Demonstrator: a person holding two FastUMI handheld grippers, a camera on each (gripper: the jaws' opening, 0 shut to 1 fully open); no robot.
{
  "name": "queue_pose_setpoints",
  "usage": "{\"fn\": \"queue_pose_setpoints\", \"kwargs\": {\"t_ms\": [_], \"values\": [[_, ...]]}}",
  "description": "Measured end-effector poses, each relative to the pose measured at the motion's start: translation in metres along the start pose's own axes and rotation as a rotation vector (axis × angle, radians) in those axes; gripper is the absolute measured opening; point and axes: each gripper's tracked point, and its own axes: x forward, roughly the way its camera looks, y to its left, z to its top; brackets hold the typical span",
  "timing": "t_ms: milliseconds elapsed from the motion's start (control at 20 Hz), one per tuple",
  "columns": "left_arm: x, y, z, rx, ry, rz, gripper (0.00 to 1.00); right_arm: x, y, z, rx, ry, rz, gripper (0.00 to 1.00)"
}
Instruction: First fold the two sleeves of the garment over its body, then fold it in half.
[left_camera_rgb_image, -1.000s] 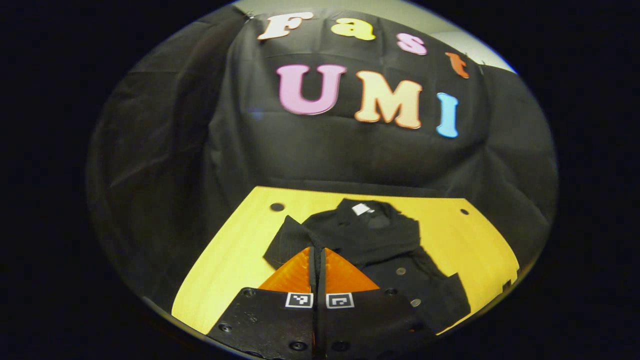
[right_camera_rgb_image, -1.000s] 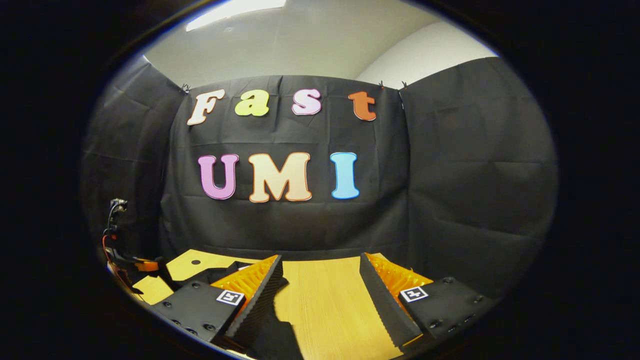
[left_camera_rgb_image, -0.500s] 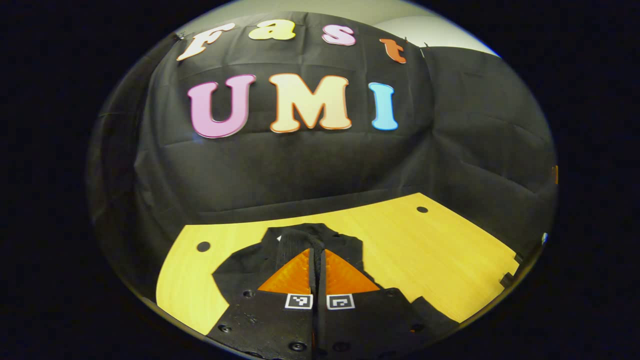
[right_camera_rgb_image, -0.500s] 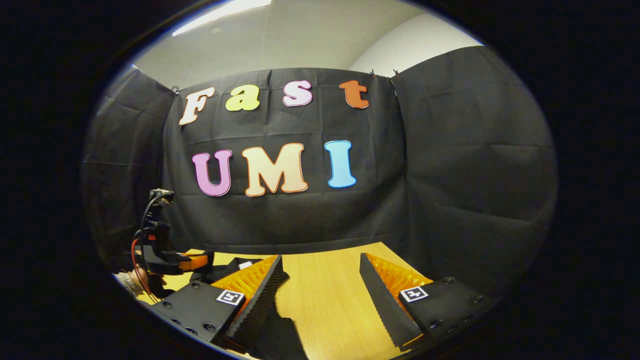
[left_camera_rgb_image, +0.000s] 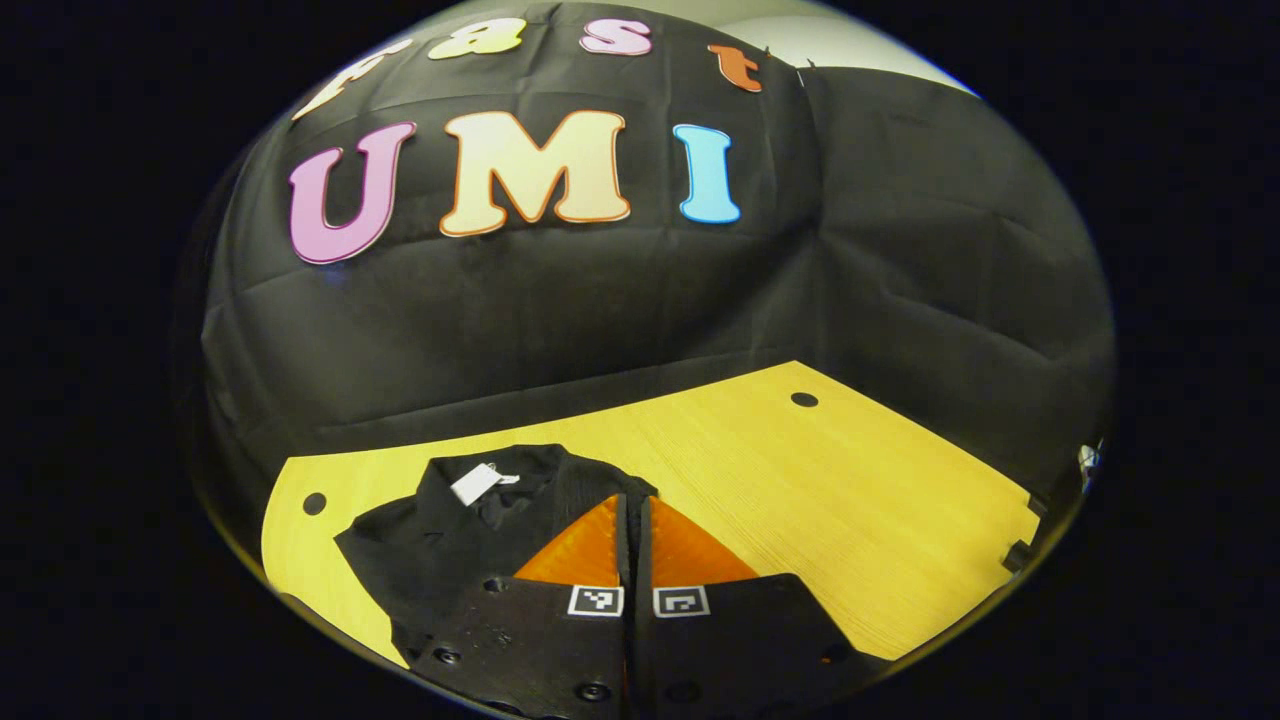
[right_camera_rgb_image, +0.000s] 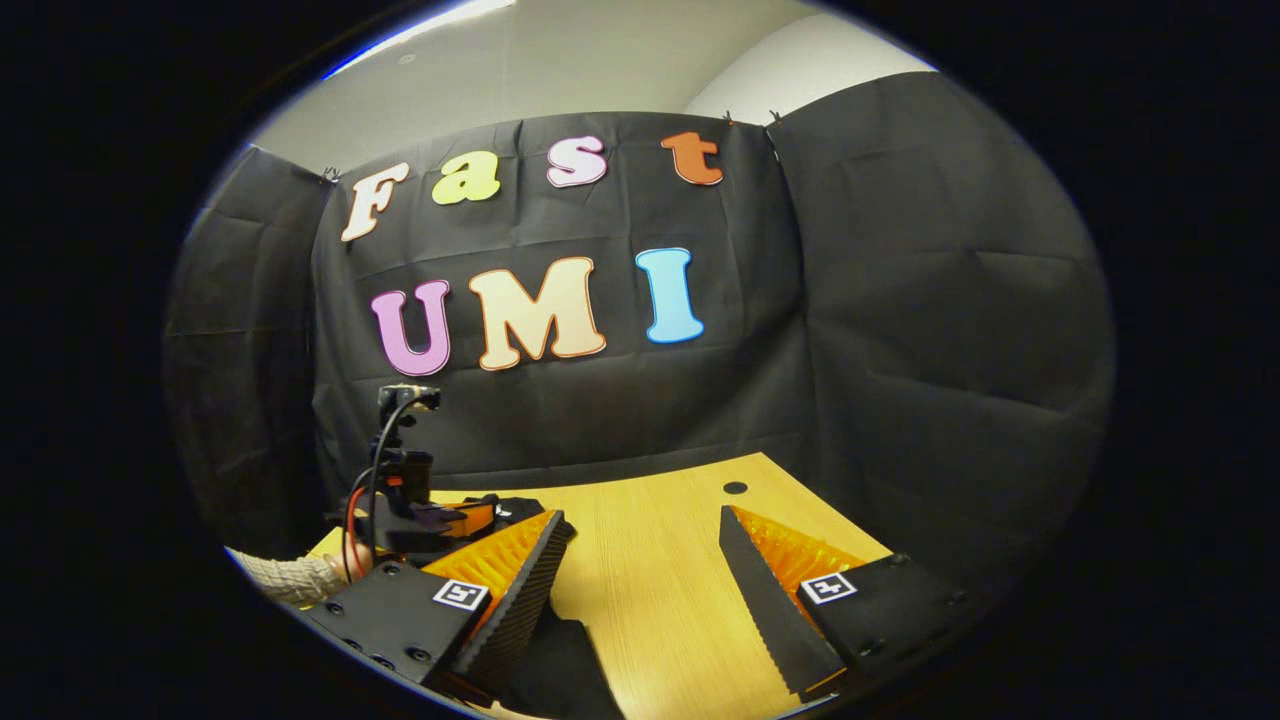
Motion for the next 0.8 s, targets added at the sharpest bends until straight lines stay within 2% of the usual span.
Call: {"fn": "queue_pose_setpoints", "kwargs": {"t_ms": [450,550,650,750,800], "values": [[0.051,-0.028,-0.029,0.067,0.072,-0.032,0.00,0.001,-0.016,-0.015,0.000,0.038,-0.023,0.97],[0.053,-0.028,-0.026,0.082,0.058,-0.018,0.00,0.001,-0.016,-0.018,-0.006,0.046,-0.018,0.97],[0.051,-0.037,-0.020,0.063,0.032,-0.038,0.01,0.001,-0.013,-0.023,-0.002,0.055,-0.009,0.97],[0.048,-0.045,-0.011,0.056,0.004,-0.050,0.11,0.002,-0.007,-0.030,0.002,0.071,0.009,0.97],[0.044,-0.047,-0.007,0.060,-0.005,-0.056,0.21,0.003,-0.005,-0.033,0.001,0.077,0.018,0.97]]}}
